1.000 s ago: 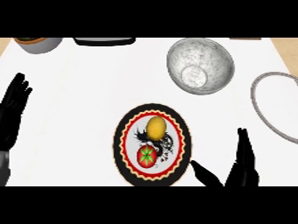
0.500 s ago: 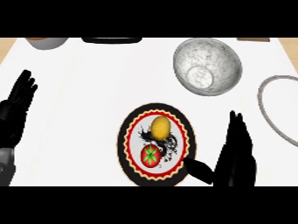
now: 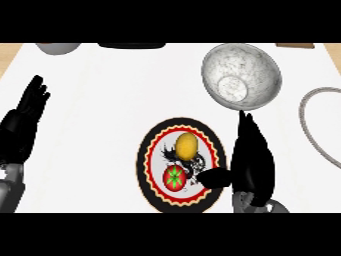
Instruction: Pick the lemon from the plate and place it in the bowl
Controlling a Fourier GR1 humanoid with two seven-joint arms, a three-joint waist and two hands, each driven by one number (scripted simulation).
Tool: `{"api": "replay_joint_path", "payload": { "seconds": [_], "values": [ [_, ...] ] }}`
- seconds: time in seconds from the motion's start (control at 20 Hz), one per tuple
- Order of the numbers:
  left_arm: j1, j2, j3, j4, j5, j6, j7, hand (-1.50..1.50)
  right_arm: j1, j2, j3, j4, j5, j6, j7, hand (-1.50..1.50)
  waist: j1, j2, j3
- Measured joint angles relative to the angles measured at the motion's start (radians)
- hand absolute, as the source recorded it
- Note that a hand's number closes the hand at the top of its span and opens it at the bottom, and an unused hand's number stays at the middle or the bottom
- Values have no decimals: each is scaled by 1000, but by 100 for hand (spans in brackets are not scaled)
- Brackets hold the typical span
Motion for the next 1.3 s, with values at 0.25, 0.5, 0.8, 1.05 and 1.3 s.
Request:
{"api": "replay_joint_path", "payload": {
  "seconds": [0.25,0.5,0.8,1.05,1.3],
  "values": [
    [-14,0,9,8,2,-7,8,0,-88,-2,-38,107,-166,62,14,-150,2,0,1],
    [-29,-6,8,23,-11,-4,11,0,-163,-3,-62,217,-296,98,30,-150,-1,-1,1],
    [2,-18,11,19,-17,-9,-6,0,-239,-5,-42,329,-268,119,37,-150,-7,-5,1],
    [-2,-41,7,17,-32,2,-1,0,-296,-7,-8,415,-243,108,39,-150,-10,-5,1],
    [-6,-31,29,22,-28,-19,-5,0,-315,-7,16,470,-298,85,39,-150,-11,-6,2]
  ]
}}
